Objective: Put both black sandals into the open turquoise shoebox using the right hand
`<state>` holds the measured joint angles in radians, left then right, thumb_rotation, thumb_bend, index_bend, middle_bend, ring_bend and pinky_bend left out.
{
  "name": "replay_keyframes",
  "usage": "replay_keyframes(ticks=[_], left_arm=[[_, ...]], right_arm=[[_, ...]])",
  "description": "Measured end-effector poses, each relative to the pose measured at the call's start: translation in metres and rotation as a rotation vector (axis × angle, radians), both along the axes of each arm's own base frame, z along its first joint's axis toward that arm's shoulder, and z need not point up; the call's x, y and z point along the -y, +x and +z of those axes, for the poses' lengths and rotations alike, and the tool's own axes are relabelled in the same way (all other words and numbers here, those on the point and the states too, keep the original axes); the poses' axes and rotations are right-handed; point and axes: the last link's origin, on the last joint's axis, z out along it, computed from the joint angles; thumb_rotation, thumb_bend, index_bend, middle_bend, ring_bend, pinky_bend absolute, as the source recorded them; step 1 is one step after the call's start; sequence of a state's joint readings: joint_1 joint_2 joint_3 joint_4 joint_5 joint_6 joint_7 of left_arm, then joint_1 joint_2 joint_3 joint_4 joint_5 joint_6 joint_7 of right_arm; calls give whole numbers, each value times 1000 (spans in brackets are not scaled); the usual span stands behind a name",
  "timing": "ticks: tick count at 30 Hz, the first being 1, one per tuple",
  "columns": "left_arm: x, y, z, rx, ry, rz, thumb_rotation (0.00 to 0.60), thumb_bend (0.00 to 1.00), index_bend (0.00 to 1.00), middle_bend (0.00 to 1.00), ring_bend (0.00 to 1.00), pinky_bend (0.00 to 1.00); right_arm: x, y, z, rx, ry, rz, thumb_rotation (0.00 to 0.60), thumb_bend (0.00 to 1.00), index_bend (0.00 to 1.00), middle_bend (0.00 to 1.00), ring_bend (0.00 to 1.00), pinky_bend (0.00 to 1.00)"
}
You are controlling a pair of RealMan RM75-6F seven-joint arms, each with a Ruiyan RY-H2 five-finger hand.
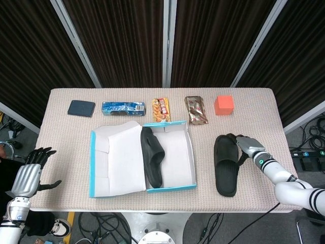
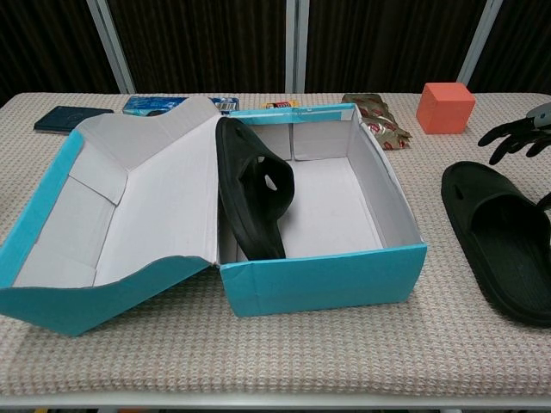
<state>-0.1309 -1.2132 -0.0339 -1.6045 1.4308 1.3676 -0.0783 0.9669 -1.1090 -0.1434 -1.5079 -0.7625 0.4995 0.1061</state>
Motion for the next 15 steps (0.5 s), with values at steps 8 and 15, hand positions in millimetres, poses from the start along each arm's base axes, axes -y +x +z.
replay_keyframes(ticks=[8, 15], left_arm=[[0, -2, -2, 4, -10, 5, 600, 89, 161, 86, 25, 35], [0, -3, -2, 8, -12, 8, 600, 89, 161, 86, 25, 35]], right_arm=[[2, 2, -13, -20, 11, -20, 600, 0, 33, 82, 0, 57], [4, 5, -25, -31, 34, -22, 600, 0, 32, 121, 0, 47]])
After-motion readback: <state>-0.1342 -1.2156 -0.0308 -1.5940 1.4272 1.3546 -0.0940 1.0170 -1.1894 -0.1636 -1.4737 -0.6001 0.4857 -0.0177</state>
